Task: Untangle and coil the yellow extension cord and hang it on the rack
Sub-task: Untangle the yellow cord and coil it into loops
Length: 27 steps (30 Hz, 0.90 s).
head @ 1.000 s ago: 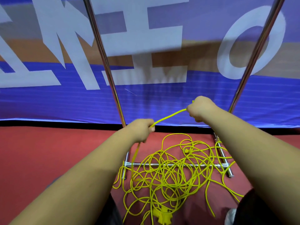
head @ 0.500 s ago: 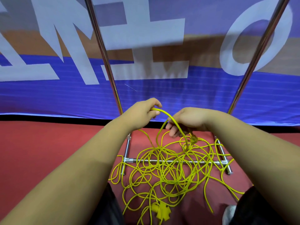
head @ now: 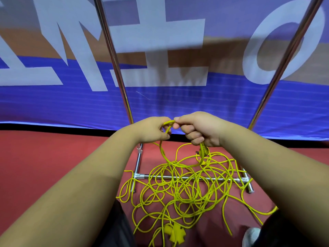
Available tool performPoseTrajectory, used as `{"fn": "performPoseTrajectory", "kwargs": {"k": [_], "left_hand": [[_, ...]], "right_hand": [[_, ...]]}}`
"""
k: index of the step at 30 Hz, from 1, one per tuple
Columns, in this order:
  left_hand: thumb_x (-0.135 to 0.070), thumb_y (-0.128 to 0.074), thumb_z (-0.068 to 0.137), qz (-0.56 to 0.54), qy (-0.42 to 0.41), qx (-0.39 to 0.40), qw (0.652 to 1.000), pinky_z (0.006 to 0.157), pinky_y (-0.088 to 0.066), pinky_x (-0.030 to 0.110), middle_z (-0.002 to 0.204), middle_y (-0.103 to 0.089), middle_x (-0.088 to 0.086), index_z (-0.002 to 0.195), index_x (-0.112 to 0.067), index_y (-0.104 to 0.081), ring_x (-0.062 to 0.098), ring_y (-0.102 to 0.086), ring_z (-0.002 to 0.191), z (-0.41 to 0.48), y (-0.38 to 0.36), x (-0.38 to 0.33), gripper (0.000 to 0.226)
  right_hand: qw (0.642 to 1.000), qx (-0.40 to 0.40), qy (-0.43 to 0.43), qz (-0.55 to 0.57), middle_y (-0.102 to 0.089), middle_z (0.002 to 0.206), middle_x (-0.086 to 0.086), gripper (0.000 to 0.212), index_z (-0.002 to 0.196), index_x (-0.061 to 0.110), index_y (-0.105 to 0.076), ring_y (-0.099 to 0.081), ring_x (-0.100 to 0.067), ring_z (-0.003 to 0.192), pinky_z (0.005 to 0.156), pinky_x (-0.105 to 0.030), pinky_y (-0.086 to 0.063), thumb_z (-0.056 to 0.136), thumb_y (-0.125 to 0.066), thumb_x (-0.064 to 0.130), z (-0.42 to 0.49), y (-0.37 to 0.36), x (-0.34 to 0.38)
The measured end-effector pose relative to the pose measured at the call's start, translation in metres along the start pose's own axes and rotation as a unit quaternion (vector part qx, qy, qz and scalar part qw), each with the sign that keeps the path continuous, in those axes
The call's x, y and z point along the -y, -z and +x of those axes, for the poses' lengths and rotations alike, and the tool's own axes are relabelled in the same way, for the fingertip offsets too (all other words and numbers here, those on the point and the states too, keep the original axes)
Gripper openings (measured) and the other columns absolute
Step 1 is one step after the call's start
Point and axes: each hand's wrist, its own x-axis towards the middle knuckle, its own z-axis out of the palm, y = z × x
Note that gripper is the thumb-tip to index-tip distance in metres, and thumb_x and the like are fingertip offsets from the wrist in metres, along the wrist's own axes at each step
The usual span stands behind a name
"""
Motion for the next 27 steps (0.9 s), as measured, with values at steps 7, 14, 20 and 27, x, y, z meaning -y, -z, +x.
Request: {"fn": "performPoseTrajectory", "kwargs": {"k": [7, 14, 20, 27], "left_hand": [[-0.036, -0.075, 0.092, 0.011, 0.081, -0.009, 0.997, 0.081, -0.054, 0.038, 0.093, -0.071, -0.005, 0.098, -0.029, -0.064, 0.021, -0.068, 0.091, -0.002, 0.01, 0.024, 0.015], [-0.02, -0.07, 0.098, 0.018, -0.056, -0.079, 0.995, 0.075, -0.045, 0.025, 0.091, -0.062, -0.004, 0.127, -0.042, -0.072, 0.012, -0.058, 0.083, -0.003, 0.019, 0.011, 0.036], [-0.037, -0.075, 0.094, 0.018, -0.096, -0.074, 0.992, 0.086, -0.049, 0.026, 0.098, -0.064, -0.007, 0.126, -0.036, -0.071, 0.01, -0.061, 0.092, -0.004, 0.012, -0.016, 0.032], [-0.046, -0.068, 0.096, 0.07, 0.018, -0.057, 0.996, 0.075, -0.053, 0.03, 0.088, -0.071, -0.011, 0.108, -0.039, -0.074, 0.01, -0.067, 0.088, 0.001, 0.01, -0.002, 0.015]], "right_hand": [[0.999, 0.004, 0.031, 0.021, -0.039, 0.057, 0.003, 0.036, 0.116, 0.003, -0.069, -0.029, -0.009, 0.038, 0.037, -0.023, -0.027, 0.111, -0.048, 0.031, -0.011, 0.015, 0.001], [1.0, 0.012, -0.02, -0.009, -0.044, 0.062, 0.003, 0.032, 0.107, 0.008, -0.065, -0.027, -0.007, 0.038, 0.035, -0.018, -0.022, 0.109, -0.052, 0.037, -0.011, 0.023, -0.006], [0.999, 0.02, 0.011, -0.034, -0.027, 0.06, 0.007, 0.023, 0.104, 0.012, -0.065, -0.017, -0.006, 0.043, 0.035, -0.016, -0.014, 0.109, -0.055, 0.033, -0.016, 0.018, 0.0], [0.996, 0.013, 0.044, -0.077, -0.036, 0.063, 0.005, 0.025, 0.098, 0.017, -0.059, -0.027, -0.008, 0.042, 0.039, -0.02, -0.028, 0.111, -0.051, 0.036, -0.02, 0.018, -0.001]]}}
